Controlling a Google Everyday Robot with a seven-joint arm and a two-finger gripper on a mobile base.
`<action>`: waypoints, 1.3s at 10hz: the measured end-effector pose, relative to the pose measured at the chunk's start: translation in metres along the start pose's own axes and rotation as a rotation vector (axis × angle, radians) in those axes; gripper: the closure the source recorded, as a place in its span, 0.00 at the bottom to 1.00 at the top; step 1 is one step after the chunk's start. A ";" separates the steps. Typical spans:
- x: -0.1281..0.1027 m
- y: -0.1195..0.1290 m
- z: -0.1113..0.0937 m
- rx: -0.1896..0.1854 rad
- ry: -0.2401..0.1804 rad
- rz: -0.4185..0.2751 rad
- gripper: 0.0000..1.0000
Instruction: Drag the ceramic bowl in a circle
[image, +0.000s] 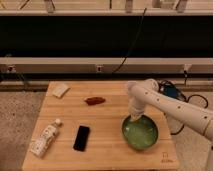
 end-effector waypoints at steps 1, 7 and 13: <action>-0.002 -0.006 0.000 -0.004 0.001 -0.020 0.99; -0.021 -0.031 -0.001 -0.023 -0.007 -0.103 0.99; -0.059 -0.044 -0.006 -0.048 -0.005 -0.215 0.99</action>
